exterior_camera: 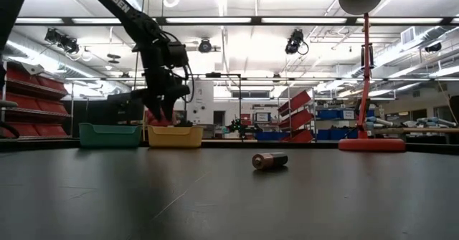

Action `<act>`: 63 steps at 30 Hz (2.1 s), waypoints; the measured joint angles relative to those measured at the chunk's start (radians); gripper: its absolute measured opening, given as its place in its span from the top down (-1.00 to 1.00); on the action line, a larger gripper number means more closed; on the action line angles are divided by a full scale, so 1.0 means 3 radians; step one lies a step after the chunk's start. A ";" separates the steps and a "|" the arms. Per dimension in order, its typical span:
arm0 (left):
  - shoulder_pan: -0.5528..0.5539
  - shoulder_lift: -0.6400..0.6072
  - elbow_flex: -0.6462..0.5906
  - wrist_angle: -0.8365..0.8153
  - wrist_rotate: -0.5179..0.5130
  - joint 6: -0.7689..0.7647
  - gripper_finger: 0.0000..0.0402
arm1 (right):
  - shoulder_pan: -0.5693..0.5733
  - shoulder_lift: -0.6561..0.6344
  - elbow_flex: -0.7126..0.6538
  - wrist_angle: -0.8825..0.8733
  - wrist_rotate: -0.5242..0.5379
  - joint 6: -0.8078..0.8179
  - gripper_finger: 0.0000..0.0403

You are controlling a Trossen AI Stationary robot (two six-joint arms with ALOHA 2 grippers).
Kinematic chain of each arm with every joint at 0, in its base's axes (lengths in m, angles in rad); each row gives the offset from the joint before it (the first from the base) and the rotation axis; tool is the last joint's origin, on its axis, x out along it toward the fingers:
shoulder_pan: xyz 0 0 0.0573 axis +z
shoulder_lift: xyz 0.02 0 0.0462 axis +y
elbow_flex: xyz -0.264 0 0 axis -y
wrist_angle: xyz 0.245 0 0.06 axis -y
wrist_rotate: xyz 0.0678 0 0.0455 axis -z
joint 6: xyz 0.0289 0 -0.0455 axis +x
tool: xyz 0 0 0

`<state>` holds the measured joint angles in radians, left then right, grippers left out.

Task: Sort batteries
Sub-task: Put the black battery into the yellow bin

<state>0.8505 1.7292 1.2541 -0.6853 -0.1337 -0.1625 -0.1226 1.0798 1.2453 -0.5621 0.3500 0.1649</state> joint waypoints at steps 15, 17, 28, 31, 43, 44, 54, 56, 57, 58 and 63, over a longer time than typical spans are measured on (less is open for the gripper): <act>-0.1924 -0.0554 0.0006 0.0059 0.0452 -0.0658 0.12 | -0.0001 0.0138 0.0000 -0.0122 -0.0144 -0.0258 0.26; -0.2414 -0.0520 0.0006 0.0095 0.0297 -0.0971 0.14 | -0.0001 0.0142 0.0000 -0.0121 -0.0215 -0.0265 0.26; -0.3761 -0.0015 0.0005 0.1067 -0.0637 -0.2110 0.14 | -0.0061 0.0175 0.0001 0.0046 -0.0603 -0.0581 0.26; -0.3818 0.0239 0.0005 0.1313 -0.0597 -0.2457 0.14 | -0.0066 0.0195 0.0000 0.0006 -0.0648 -0.0574 0.26; -0.3807 0.0843 0.0114 0.1719 -0.0225 -0.2755 0.01 | -0.0076 0.0202 0.0000 -0.0145 -0.0738 -0.0552 0.26; -0.3807 0.0893 0.0171 0.1661 -0.0219 -0.2682 0.01 | -0.0078 0.0202 0.0000 -0.0149 -0.0741 -0.0553 0.26; -0.3794 0.1421 0.0891 0.0725 -0.0266 -0.2330 0.04 | -0.0144 0.0202 0.0000 -0.0158 -0.0745 -0.0525 0.26; -0.3770 0.1434 0.0896 0.0690 -0.0167 -0.2384 0.15 | -0.0150 0.0202 0.0000 -0.0174 -0.0747 -0.0524 0.26; -0.3755 0.1434 0.0893 0.0695 -0.0111 -0.2385 0.24 | -0.0151 0.0202 0.0000 -0.0173 -0.0747 -0.0524 0.26; -0.3741 0.1434 0.0890 0.0699 -0.0077 -0.2351 0.36 | -0.0156 0.0202 0.0000 -0.0174 -0.0746 -0.0525 0.26; -0.3614 0.1426 0.0886 0.0763 0.0328 -0.2155 0.83 | -0.0203 0.0202 0.0000 -0.0173 -0.0746 -0.0534 0.26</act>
<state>-0.2336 2.1571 1.5199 -0.4564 -0.0354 -0.8090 -0.1834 1.1404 1.2453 -0.6139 0.1261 0.0048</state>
